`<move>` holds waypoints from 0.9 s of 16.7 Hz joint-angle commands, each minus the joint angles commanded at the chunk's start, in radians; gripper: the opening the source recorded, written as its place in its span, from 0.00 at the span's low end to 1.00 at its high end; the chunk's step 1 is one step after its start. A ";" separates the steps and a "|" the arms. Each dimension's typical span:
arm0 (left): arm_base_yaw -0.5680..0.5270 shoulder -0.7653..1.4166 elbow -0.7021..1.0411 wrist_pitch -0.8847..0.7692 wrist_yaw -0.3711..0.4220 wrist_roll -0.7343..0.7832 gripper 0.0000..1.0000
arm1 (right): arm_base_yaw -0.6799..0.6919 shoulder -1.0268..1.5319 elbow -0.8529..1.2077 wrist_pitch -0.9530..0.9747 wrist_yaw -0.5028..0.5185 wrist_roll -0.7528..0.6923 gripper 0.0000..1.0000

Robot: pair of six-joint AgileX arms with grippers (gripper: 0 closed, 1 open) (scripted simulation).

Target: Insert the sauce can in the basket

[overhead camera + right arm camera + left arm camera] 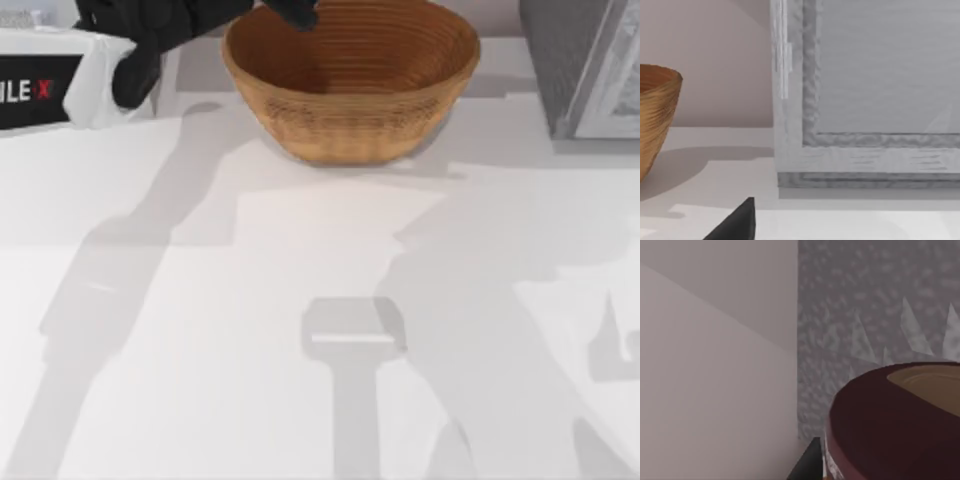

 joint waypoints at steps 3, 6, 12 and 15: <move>0.004 0.007 -0.001 0.002 0.001 0.001 0.00 | 0.000 0.000 0.000 0.000 0.000 0.000 1.00; -0.012 0.058 0.058 -0.006 -0.013 0.000 0.00 | 0.000 0.000 0.000 0.000 0.000 0.000 1.00; -0.045 0.154 0.179 -0.022 -0.043 -0.001 0.00 | 0.000 0.000 0.000 0.000 0.000 0.000 1.00; -0.063 0.210 0.249 -0.034 -0.060 -0.002 0.00 | 0.000 0.000 0.000 0.000 0.000 0.000 1.00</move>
